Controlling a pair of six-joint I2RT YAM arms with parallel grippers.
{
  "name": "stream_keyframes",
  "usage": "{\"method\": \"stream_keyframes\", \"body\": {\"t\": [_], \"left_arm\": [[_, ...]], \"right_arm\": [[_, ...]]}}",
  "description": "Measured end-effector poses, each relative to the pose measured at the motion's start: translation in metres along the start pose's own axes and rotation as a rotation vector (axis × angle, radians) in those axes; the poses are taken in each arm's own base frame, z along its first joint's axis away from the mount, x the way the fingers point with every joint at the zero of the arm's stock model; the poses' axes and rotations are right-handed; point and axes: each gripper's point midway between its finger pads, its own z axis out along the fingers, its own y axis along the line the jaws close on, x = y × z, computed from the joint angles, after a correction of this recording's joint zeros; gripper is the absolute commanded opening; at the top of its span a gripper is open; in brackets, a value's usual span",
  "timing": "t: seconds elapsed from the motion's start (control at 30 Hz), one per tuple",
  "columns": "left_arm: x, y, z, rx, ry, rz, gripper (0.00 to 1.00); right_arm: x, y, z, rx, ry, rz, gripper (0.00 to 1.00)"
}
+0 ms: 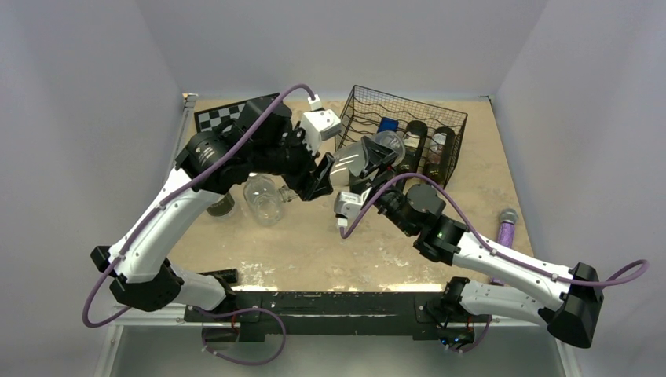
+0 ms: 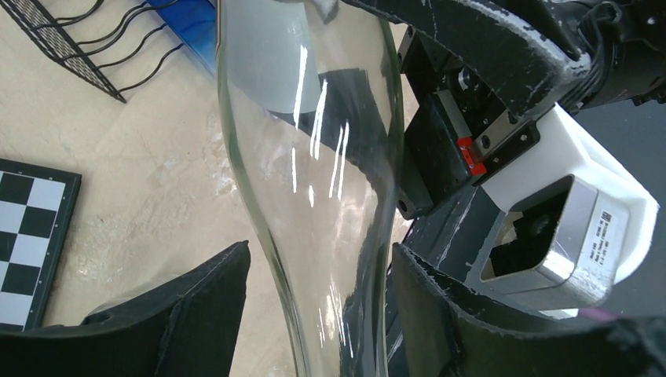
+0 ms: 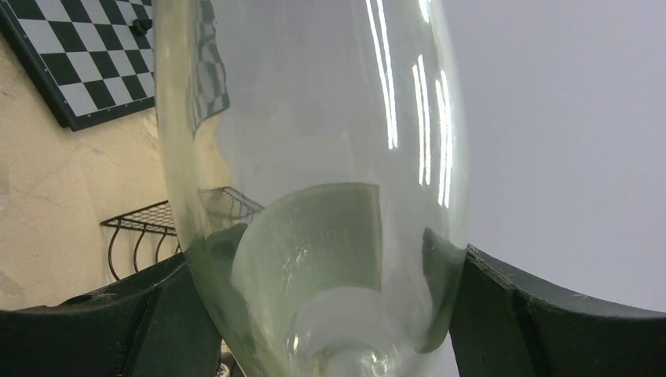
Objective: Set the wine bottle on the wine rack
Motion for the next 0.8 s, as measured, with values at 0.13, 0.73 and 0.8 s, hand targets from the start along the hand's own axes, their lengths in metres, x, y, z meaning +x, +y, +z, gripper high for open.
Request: {"method": "stream_keyframes", "body": {"t": [0.13, 0.73, 0.8], "left_arm": [[0.004, 0.001, 0.004, 0.002, 0.021, 0.002, 0.53], [0.018, 0.007, 0.013, -0.011, 0.076, 0.011, 0.00], [0.020, 0.008, 0.014, -0.016, 0.081, 0.011, 0.00]], "right_arm": [[0.000, 0.002, 0.000, -0.009, 0.002, -0.004, 0.00], [0.012, 0.022, -0.004, -0.081, 0.079, 0.057, 0.00], [0.013, 0.025, -0.005, -0.094, 0.091, 0.067, 0.00]]}}
